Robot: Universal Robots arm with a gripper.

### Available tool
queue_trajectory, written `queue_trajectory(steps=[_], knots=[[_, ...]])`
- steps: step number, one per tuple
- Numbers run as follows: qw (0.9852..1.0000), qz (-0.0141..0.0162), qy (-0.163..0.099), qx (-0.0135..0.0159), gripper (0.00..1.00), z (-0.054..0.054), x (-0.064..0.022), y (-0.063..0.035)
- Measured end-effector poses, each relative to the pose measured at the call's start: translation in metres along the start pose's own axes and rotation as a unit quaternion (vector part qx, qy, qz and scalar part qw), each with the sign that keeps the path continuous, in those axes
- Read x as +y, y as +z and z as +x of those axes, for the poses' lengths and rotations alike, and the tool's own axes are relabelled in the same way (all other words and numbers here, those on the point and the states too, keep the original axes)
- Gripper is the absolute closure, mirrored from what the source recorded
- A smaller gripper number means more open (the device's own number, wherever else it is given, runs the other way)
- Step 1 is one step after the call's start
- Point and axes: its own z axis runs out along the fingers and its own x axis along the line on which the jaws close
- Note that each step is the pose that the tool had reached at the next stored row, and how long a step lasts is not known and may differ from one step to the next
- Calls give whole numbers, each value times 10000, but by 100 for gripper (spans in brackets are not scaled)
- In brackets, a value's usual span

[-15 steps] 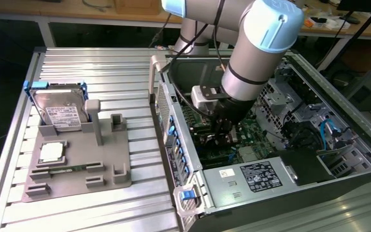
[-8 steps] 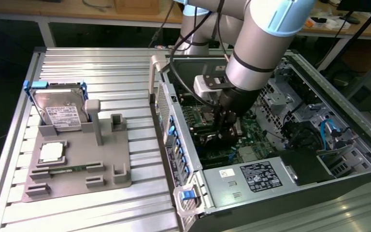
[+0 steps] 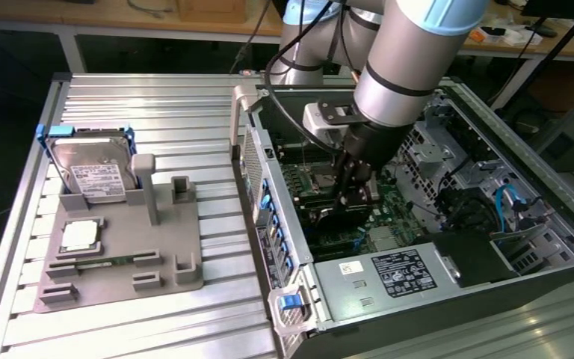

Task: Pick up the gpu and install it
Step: 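Insert the gpu into the slot, then press down on the gpu until it lock into place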

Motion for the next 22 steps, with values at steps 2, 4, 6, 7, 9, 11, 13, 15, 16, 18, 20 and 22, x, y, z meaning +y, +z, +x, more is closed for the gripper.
queue_trajectory(steps=[2,4,6,7,9,11,13,15,16,18,20,22], knots=[[10000,2,0,2,74,-2,0,-3],[10000,1,0,12,80,-3,0,-4],[10000,1,0,13,89,-3,0,-5],[10000,0,0,12,89,-3,0,-5],[10000,1,0,12,89,-3,0,-5],[10000,1,0,12,89,-3,0,-5],[10000,1,0,12,89,-3,0,-5],[10000,1,0,12,89,-3,0,-5],[10000,1,0,12,89,-3,0,-4],[10000,1,0,12,89,-3,0,-5],[10000,1,1,12,89,-4,5,-4],[10000,1,1,12,89,-1,80,-5]])
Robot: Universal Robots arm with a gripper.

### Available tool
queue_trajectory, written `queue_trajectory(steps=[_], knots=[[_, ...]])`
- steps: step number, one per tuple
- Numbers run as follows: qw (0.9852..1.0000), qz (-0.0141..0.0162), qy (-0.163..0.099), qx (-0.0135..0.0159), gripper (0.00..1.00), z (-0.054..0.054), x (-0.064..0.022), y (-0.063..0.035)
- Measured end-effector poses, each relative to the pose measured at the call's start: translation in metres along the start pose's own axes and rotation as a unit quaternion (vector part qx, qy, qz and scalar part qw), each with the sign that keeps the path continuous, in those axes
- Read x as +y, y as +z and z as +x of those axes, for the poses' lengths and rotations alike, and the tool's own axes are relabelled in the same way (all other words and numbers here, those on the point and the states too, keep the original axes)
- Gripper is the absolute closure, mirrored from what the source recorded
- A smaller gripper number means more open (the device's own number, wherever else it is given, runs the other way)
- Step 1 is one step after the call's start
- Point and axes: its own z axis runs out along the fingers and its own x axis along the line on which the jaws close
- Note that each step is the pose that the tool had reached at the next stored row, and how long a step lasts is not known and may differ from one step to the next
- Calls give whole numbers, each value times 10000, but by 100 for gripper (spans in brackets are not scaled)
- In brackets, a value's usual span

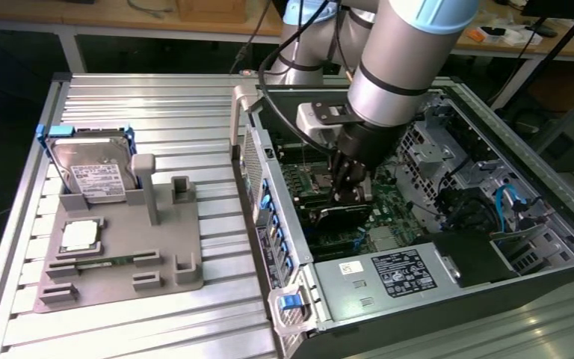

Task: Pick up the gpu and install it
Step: 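Press down on the gpu until it lock into place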

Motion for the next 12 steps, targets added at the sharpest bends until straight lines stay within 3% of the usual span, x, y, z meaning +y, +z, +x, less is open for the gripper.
queue_trajectory(steps=[6,12], knots=[[10000,0,0,0,89,7,242,-1],[10000,1,0,-1,89,12,406,6]])
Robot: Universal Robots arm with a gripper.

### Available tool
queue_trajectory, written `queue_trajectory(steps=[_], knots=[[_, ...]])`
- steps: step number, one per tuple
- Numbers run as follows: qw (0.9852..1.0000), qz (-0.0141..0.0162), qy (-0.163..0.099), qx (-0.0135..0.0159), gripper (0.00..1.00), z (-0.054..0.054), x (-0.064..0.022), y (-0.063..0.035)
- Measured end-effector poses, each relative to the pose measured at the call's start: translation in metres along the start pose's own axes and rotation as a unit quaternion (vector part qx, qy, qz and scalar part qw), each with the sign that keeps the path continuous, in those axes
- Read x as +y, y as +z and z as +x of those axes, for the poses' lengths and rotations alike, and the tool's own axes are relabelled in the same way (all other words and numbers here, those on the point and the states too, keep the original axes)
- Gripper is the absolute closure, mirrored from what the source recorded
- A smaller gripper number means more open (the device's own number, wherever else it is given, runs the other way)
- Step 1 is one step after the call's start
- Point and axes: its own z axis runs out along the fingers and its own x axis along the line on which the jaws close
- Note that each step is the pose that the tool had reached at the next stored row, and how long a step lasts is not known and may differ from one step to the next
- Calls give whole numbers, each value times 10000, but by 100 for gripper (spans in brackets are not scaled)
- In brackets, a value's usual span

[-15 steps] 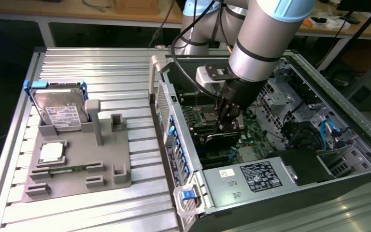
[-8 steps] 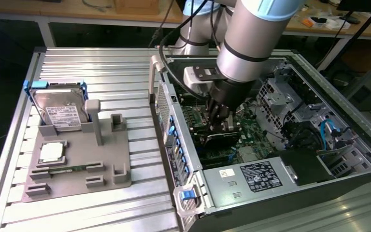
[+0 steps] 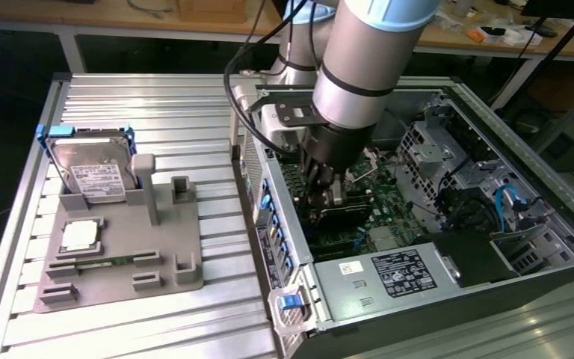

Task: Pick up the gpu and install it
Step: 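Press down on the gpu until it lock into place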

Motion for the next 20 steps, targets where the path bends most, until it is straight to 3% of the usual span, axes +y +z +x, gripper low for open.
queue_trajectory(steps=[10,19,20], knots=[[10000,-12,0,8,89,1,6,155],[10000,-6,-1,4,89,-4,4,149],[10000,-6,0,18,89,-7,4,126]])
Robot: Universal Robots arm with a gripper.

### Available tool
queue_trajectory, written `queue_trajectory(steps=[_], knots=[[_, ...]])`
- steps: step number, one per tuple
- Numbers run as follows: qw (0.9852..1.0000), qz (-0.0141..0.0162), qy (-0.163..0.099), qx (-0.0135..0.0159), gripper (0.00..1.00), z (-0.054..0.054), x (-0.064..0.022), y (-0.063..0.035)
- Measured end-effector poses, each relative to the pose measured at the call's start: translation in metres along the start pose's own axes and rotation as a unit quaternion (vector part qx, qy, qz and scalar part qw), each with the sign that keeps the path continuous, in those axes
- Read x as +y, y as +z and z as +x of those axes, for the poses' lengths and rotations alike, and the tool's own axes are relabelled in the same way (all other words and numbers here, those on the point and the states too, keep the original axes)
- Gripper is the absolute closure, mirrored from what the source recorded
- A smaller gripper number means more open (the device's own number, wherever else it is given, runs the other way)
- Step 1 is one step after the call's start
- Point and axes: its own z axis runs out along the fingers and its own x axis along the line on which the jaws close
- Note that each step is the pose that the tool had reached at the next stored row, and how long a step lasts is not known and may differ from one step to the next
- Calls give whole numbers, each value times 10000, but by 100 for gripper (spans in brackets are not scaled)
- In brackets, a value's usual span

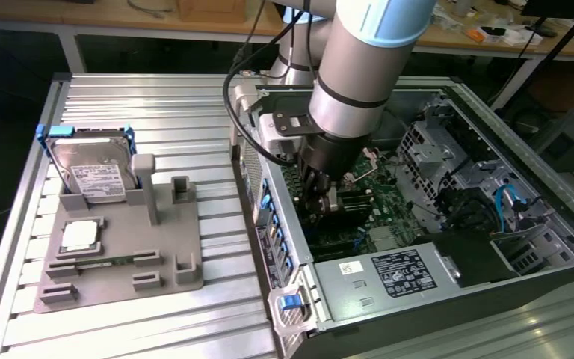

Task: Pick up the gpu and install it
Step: 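Press down on the gpu until it lock into place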

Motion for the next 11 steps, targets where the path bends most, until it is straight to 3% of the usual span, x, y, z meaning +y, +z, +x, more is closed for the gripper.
queue_trajectory(steps=[7,11], knots=[[9999,17,-1,128,89,-17,2,-200],[9998,128,-1,139,89,-21,72,-202]])
